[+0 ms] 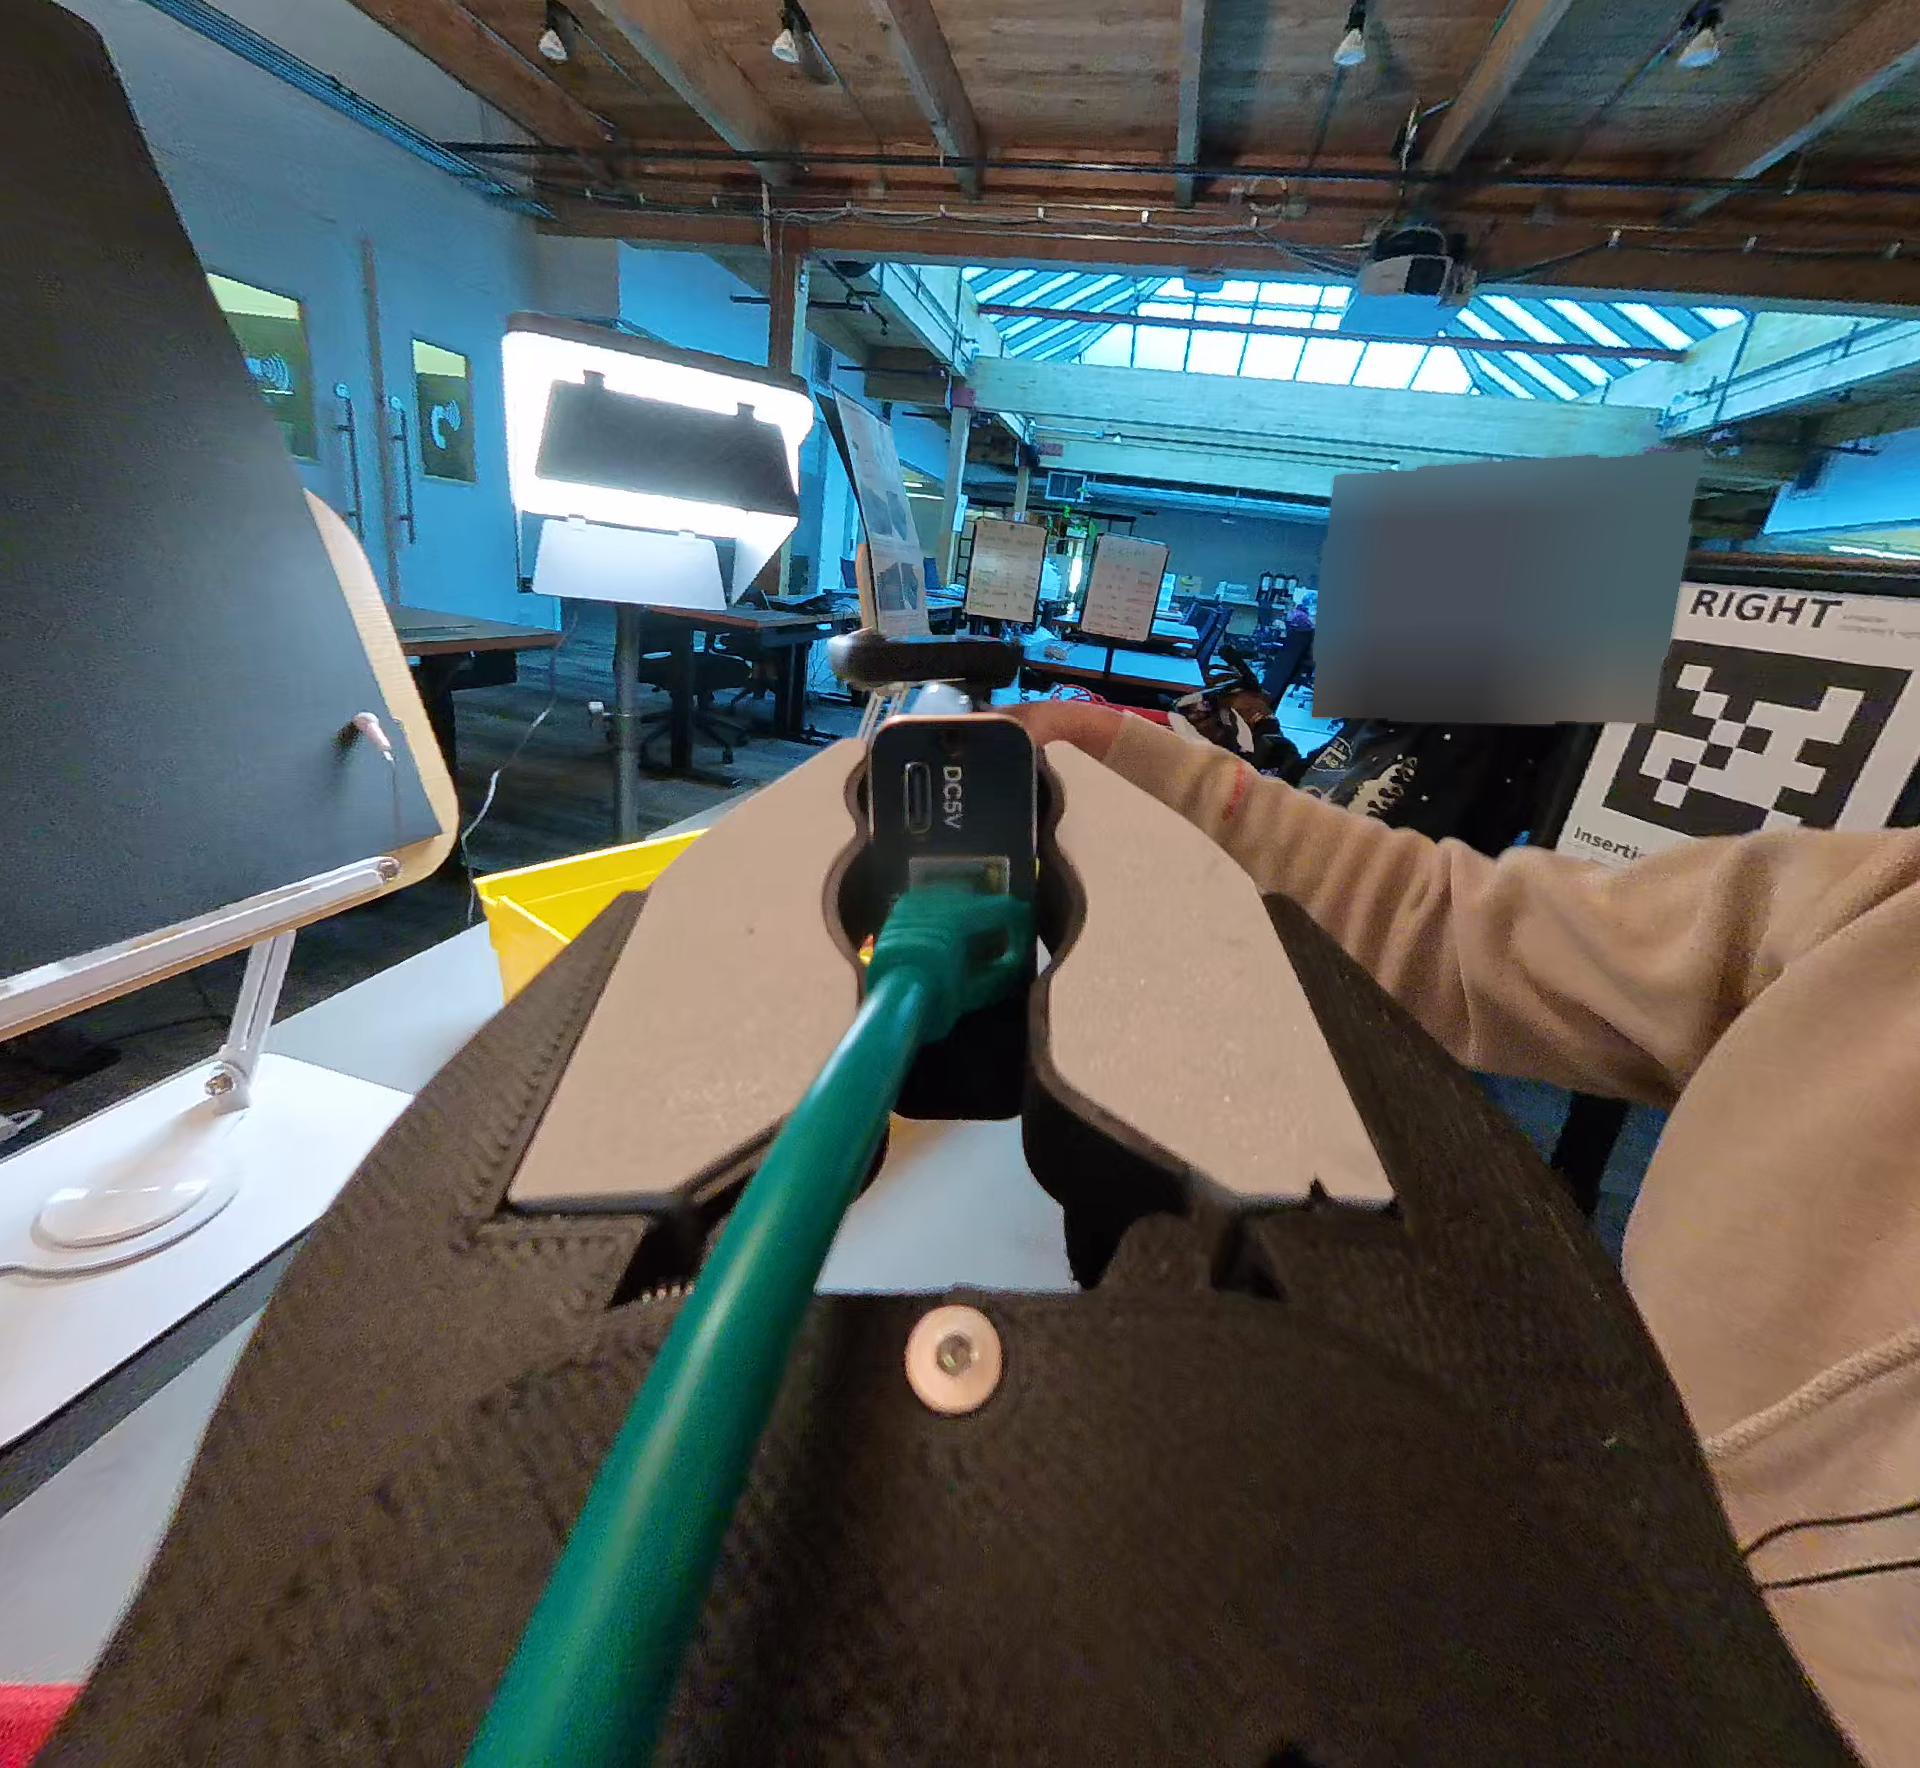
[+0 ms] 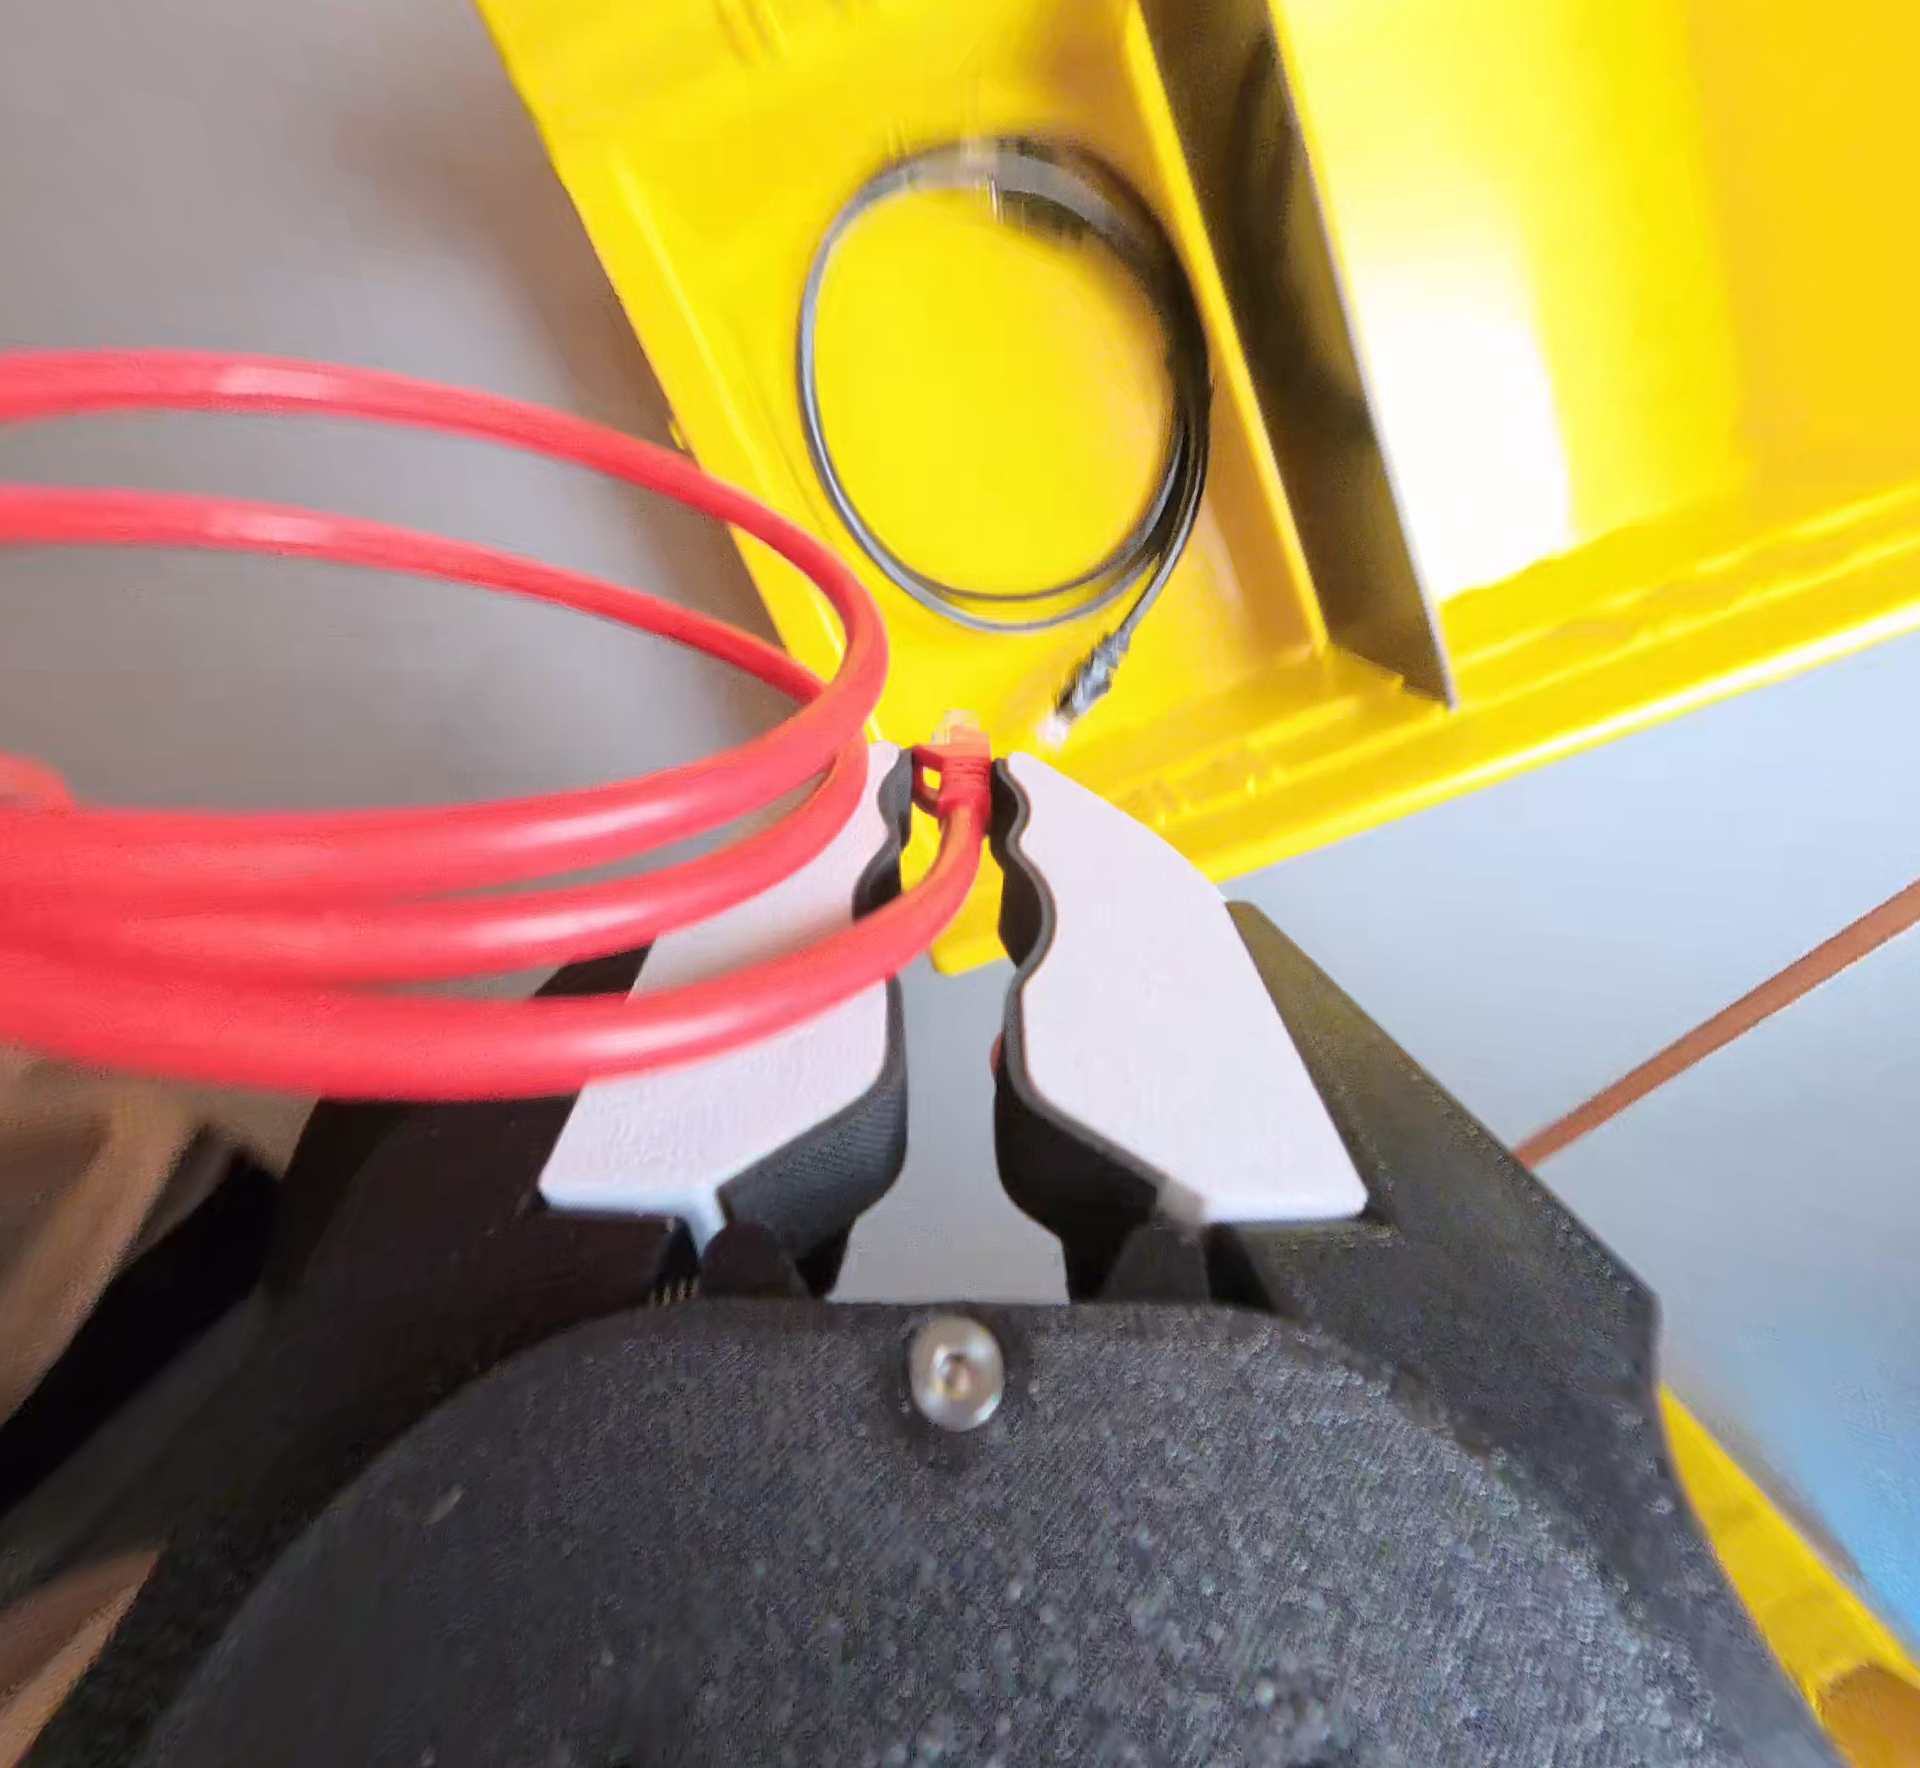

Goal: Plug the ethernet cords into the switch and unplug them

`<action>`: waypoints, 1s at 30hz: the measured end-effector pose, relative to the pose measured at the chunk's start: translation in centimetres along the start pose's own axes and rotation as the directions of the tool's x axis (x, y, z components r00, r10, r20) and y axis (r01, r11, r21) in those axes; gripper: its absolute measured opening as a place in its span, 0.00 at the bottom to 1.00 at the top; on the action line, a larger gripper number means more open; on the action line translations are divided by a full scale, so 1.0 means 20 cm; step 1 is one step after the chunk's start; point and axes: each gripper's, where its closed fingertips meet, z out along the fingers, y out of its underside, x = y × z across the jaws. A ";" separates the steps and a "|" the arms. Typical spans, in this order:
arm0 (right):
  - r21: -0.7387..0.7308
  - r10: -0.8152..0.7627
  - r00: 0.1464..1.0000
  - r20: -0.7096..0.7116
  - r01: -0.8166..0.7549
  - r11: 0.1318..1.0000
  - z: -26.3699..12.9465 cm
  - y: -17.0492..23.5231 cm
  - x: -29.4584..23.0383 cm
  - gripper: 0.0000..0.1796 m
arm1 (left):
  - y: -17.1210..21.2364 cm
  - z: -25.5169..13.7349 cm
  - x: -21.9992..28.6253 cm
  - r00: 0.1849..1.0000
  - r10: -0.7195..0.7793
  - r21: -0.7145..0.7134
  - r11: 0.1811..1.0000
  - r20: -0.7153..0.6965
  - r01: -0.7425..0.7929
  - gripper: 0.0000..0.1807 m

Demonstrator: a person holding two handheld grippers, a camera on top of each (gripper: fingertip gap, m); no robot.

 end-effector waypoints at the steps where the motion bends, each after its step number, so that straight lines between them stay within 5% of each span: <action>1: -0.096 0.023 0.999 0.027 -0.020 0.995 0.03 0.04 0.03 0.07 | 0.01 0.01 0.01 1.000 -0.002 -0.006 1.000 -0.010 0.002 0.14; 6: -0.328 0.094 0.995 -0.039 -0.101 0.939 0.15 0.10 0.24 0.09 | 0.06 0.04 0.04 1.000 0.011 -0.059 0.998 -0.027 -0.013 0.15; 13: 0.148 -0.017 0.977 -0.214 0.050 0.988 -0.03 -0.33 0.25 0.21 | 0.10 0.03 -0.01 1.000 -0.002 -0.079 0.997 -0.017 0.001 0.15; 17: 0.501 -0.178 0.971 -0.158 0.234 0.834 -0.21 -0.59 -0.17 0.22 | 0.17 0.06 -0.04 0.999 -0.036 -0.130 0.991 -0.023 0.033 0.15; 21: 0.731 -0.426 0.905 0.008 0.285 0.620 -0.34 -0.66 -0.78 0.22 | 0.40 0.08 -0.06 0.999 -0.039 -0.356 0.934 -0.020 0.029 0.14; 25: 0.820 -0.583 0.811 0.044 0.304 0.485 -0.36 -0.66 -1.23 0.21 | 0.66 0.11 -0.05 0.999 -0.038 -0.568 0.823 -0.039 0.009 0.15; 30: 0.804 -0.643 0.765 0.042 0.356 0.476 -0.24 -0.74 -1.48 0.20 | 0.94 0.11 0.02 0.996 -0.039 -0.750 0.661 -0.085 -0.038 0.15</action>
